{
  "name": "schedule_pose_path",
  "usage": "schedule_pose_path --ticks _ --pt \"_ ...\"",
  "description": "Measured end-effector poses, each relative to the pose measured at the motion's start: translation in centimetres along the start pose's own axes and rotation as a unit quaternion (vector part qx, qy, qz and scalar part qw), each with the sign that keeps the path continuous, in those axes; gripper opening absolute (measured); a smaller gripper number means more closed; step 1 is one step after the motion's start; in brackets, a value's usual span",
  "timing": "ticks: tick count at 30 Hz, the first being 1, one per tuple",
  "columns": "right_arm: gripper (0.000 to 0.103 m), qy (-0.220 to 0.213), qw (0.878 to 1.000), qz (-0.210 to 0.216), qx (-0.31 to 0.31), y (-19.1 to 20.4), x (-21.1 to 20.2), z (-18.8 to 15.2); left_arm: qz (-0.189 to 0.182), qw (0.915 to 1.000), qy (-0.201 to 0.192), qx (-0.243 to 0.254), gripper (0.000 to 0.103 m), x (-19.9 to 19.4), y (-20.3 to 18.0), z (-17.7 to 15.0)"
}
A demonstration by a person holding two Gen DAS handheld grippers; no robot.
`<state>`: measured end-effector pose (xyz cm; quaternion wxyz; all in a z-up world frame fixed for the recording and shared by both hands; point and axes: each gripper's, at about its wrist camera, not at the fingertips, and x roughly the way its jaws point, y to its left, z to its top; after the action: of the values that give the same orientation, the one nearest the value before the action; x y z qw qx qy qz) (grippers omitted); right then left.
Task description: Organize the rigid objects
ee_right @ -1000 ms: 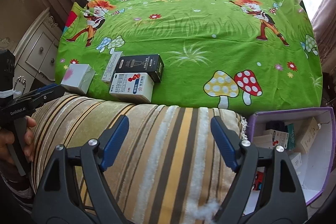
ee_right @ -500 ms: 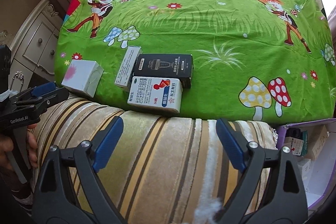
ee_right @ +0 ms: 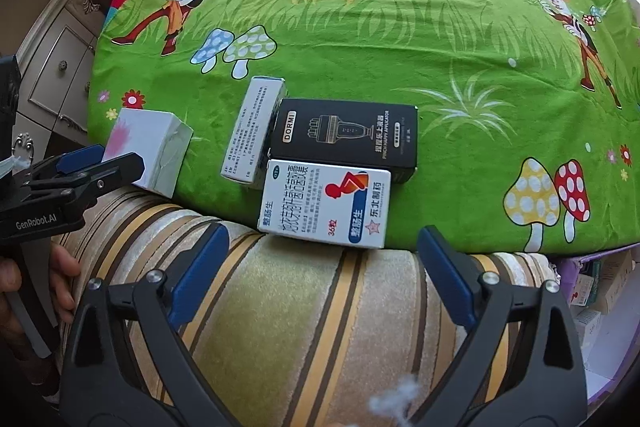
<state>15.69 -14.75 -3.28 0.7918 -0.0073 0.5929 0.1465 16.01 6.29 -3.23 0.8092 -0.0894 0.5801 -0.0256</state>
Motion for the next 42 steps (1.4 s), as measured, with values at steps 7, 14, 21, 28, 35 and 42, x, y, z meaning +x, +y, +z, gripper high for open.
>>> schedule_pose_path --ticks 7,14,21,28,35,42 --pt "0.096 0.016 1.0 0.001 0.004 0.0 1.7 1.0 0.006 0.9996 0.029 -0.004 0.103 2.0 0.4 0.6" --pt "0.091 0.017 1.0 0.001 0.014 -0.5 2.5 1.0 0.022 0.9994 0.025 0.002 0.094 2.5 0.2 0.4" --pt "0.076 0.008 1.0 0.0 0.013 -0.6 2.7 0.5 0.022 0.9997 0.004 0.004 0.093 2.1 -0.1 -0.5" --pt "0.076 -0.023 1.0 0.01 0.016 -0.8 1.0 -0.5 0.0 0.9991 -0.041 -0.005 0.093 -0.4 -0.4 -1.6" --pt "0.076 -0.061 0.998 0.018 0.025 -1.5 -1.2 -1.5 0.002 0.9967 -0.081 -0.01 0.093 -3.2 -1.3 -2.6" --pt "0.076 -0.105 0.992 0.04 0.053 -3.6 -4.4 -2.9 -0.009 0.9951 -0.099 0.003 0.093 -4.8 -4.3 -3.6"
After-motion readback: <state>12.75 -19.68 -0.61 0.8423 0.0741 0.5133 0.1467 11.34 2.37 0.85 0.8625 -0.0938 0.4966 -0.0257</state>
